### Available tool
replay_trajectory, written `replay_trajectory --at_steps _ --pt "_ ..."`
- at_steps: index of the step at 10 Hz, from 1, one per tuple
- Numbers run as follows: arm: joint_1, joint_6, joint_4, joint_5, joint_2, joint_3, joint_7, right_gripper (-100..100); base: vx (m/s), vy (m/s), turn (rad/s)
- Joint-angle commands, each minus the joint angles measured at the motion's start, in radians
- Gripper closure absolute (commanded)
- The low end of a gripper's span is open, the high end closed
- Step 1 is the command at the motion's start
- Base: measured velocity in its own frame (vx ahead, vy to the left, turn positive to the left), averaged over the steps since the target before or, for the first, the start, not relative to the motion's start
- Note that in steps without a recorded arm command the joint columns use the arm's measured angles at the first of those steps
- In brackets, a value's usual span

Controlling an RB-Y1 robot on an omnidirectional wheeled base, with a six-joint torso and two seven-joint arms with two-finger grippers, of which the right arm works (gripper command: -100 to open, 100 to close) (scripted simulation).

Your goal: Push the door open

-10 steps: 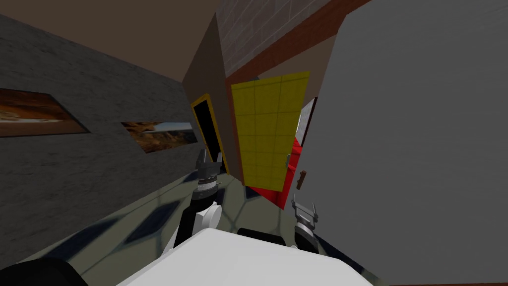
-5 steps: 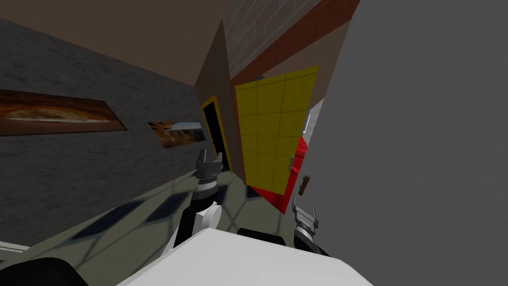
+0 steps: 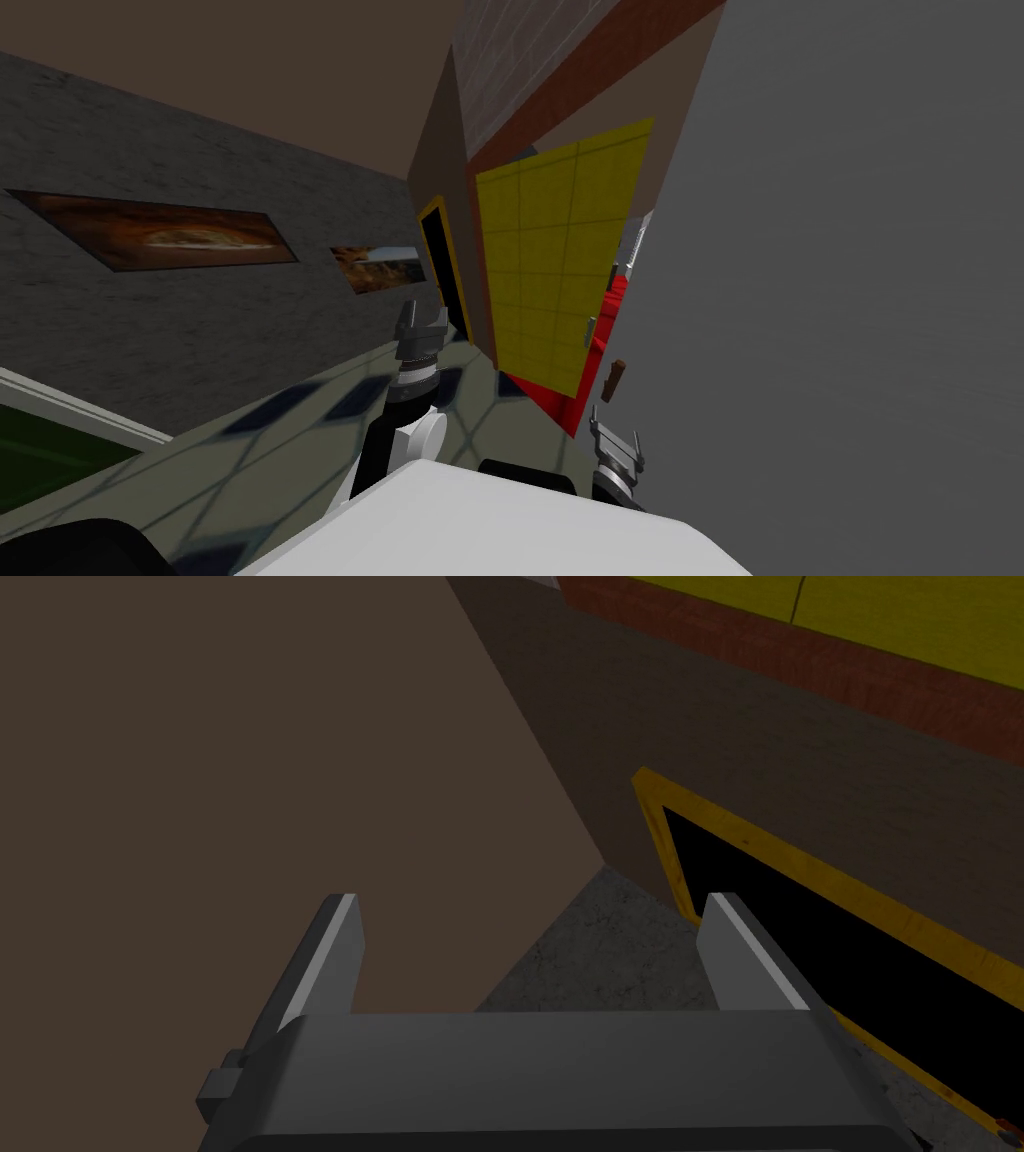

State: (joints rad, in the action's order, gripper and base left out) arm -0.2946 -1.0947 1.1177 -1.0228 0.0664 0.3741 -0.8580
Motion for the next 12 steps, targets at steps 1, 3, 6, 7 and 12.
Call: replay_trajectory --at_steps 1,3,6,7,12 --pt "0.004 0.001 -0.007 -0.003 0.007 -0.005 -0.007 -100 0.079 -0.061 0.014" --pt "0.008 0.002 -0.013 -0.005 0.012 -0.009 -0.013 -100 0.159 -0.091 0.024" --pt "0.013 0.003 -0.023 -0.009 0.017 -0.016 -0.023 -100 0.149 -0.106 0.016" --pt "0.016 0.003 -0.028 -0.011 0.018 -0.019 -0.028 -100 0.159 -0.107 0.018" --pt "0.019 0.004 -0.033 -0.013 0.019 -0.023 -0.033 100 0.067 -0.046 0.011"
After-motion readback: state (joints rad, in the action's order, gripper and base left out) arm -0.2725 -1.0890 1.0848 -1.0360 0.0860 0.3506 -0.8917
